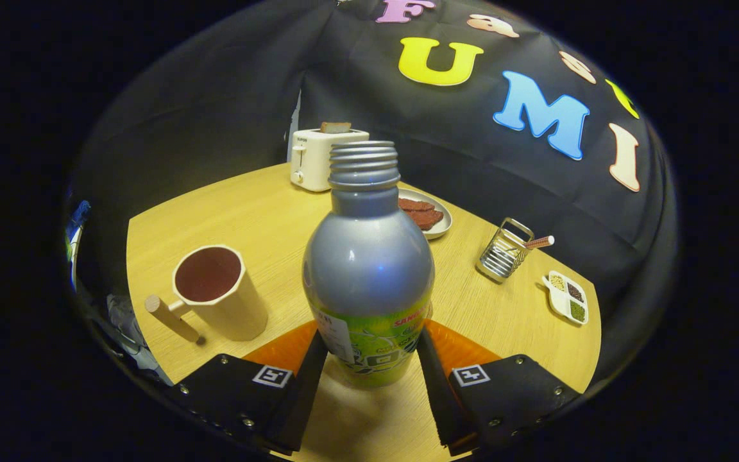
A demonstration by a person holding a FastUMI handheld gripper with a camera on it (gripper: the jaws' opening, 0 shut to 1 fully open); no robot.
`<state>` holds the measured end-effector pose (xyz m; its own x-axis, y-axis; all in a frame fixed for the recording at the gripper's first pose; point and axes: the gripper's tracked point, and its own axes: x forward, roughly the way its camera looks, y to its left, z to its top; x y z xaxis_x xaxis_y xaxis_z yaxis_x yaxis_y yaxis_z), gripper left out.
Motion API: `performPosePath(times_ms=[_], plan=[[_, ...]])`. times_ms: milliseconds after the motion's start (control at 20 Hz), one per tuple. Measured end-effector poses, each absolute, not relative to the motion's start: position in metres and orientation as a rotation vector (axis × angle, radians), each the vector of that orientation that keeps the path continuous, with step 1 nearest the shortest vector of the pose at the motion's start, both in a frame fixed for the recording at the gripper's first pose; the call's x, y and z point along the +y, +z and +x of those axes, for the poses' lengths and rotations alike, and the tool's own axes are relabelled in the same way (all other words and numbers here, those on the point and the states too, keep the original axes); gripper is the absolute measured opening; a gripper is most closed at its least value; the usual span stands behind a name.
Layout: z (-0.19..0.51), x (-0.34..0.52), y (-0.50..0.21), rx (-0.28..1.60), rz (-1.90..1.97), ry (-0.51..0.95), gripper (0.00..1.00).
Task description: Take the bottle from table, then pour the juice into the cup, finally place the bottle on the coaster
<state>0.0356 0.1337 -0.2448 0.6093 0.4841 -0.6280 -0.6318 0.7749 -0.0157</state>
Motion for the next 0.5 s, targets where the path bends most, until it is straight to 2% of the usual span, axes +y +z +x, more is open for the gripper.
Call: performPosePath(times_ms=[500], plan=[[0.080,0.142,-0.258,0.587,-0.154,0.633,0.76]])
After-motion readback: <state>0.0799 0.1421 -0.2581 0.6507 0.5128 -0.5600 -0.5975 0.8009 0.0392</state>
